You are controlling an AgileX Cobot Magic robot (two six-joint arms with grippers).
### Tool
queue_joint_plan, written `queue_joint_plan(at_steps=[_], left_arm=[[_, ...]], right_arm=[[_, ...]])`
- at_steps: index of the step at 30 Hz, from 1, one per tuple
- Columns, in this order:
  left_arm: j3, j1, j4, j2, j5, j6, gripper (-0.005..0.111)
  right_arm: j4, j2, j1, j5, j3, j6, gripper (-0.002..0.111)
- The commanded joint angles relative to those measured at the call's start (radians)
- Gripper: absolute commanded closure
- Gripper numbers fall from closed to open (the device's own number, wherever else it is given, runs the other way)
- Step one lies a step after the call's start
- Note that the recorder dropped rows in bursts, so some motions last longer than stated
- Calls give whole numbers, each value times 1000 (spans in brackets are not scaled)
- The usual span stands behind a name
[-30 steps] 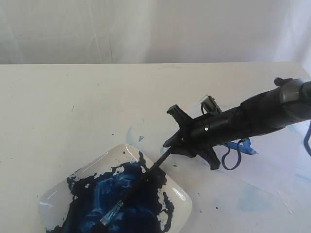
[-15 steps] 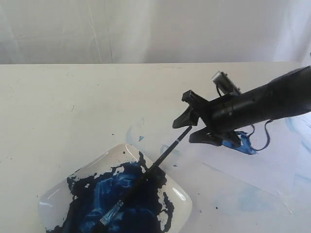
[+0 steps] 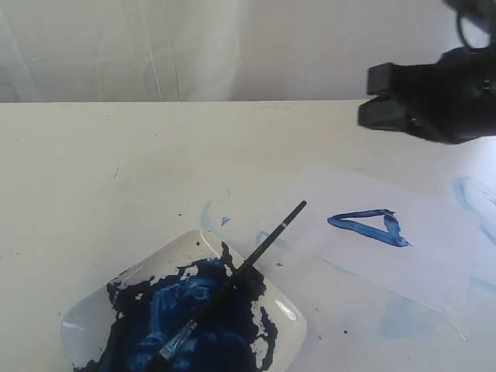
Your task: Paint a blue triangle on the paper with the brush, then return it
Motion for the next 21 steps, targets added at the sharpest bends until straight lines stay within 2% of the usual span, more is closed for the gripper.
queue_joint_plan(at_steps=[1,6,21], left_arm=[[5,-4,6,-7,-11,-8,107],[5,-4,6,-7,-18,-8,107],[5,-4,6,-7,-18,-5,107]], right_arm=[[-133,-204,-6,-183,107,23,108],[-133,-316,-6,-318,175,23,108],[-133,-337,-6,-309,179,23,108]])
